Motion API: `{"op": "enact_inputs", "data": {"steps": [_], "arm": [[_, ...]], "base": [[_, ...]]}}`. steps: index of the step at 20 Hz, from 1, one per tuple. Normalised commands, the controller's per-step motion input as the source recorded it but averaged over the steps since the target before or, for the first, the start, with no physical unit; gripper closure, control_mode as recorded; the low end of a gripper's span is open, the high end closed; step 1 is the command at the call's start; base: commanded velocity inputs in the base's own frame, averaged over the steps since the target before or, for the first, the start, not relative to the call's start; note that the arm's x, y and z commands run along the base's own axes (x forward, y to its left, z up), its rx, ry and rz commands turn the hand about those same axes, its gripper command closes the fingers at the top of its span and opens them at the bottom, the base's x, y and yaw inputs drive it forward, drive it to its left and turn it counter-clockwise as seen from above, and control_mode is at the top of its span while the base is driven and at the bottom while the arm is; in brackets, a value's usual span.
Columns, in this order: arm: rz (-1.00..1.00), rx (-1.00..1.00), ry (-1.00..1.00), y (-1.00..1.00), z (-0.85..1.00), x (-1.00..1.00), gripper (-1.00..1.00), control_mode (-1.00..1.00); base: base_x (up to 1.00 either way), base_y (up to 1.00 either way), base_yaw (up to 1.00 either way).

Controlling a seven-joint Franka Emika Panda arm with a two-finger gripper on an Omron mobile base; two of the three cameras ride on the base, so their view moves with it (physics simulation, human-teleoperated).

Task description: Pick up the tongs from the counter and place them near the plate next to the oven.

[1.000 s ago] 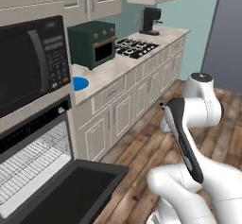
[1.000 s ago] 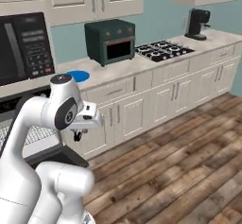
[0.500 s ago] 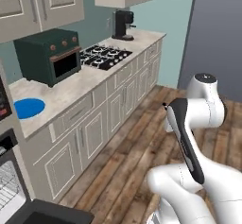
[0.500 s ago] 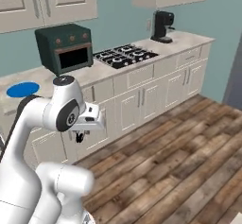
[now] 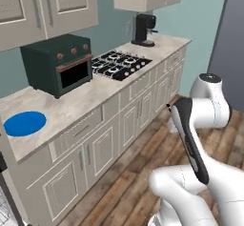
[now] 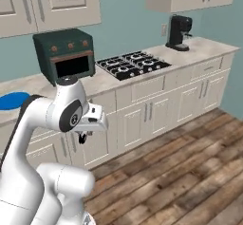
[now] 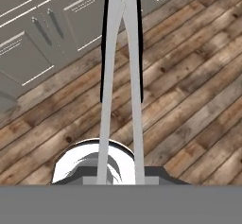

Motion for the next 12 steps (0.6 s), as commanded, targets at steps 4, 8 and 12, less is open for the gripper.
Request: {"op": "enact_inputs", "data": {"steps": [4,8,12], "arm": [[0.00,0.00,0.00,0.00,0.00,0.00,1.00,1.00],[0.00,0.00,0.00,0.00,0.00,0.00,1.00,1.00],[0.00,0.00,0.00,0.00,0.00,0.00,1.00,1.00]], "base": [[0.48,0.00,0.45],[0.43,0.00,0.46],[0.57,-0.02,0.47]]}}
